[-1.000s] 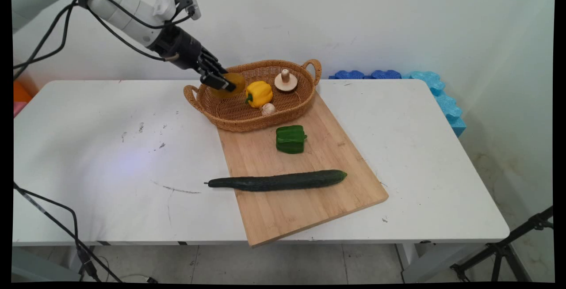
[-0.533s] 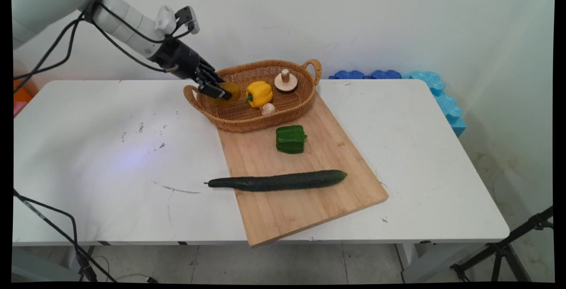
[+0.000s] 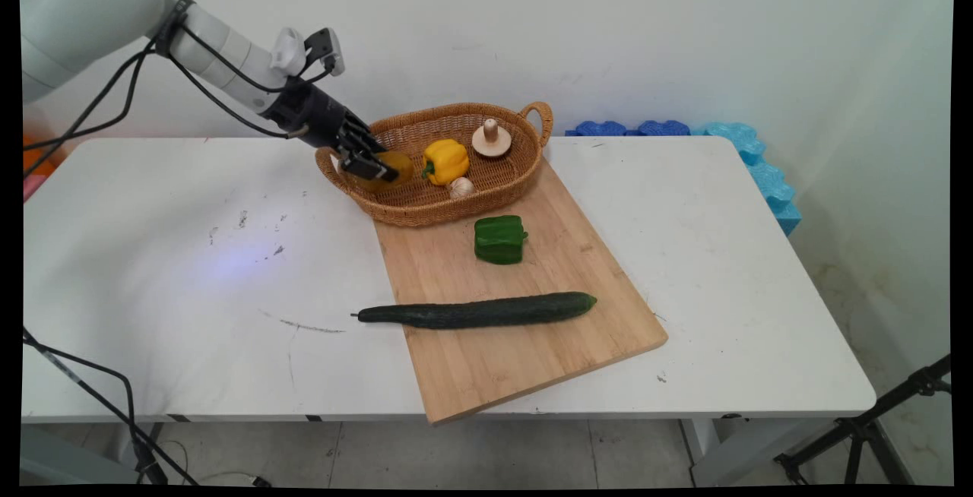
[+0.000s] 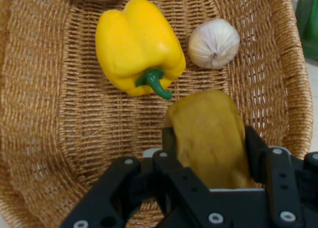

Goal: Place the picked object in the vegetable basket

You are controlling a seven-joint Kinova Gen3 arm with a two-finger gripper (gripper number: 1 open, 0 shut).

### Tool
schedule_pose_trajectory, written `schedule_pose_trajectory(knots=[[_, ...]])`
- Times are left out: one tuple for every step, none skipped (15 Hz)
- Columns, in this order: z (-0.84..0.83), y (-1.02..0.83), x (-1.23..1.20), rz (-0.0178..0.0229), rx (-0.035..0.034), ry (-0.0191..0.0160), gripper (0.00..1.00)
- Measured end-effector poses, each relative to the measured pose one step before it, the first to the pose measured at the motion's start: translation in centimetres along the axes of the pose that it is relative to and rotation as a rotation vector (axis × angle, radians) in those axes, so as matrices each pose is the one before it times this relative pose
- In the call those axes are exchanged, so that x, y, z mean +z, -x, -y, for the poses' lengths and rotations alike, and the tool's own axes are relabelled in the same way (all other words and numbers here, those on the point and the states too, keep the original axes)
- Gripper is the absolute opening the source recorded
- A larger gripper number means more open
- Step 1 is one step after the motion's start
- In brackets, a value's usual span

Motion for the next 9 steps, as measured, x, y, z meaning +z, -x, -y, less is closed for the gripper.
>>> schedule_pose_trajectory(knots=[[-0.017,0.122,0.127,-0.00075,0.00361,0.00216,0.0],[-0.02,0.071,0.078,-0.00054,0.00231,0.00141,0.0],[-0.037,0.129,0.092,-0.00053,0.003,0.00192,0.0],[-0.054,0.117,0.091,-0.0006,0.00365,0.00176,0.0],[-0.051,0.08,0.073,-0.0013,0.00316,0.00128,0.0],[-0.052,0.007,0.02,-0.00474,0.00265,0.00057,1.0],[-0.049,-0.024,-0.005,-0.00553,0.00472,-0.00026,1.0],[-0.036,-0.041,-0.027,-0.00488,0.00568,-0.00085,1.0],[-0.001,-0.03,-0.08,-0.00336,0.00405,-0.00273,1.0]])
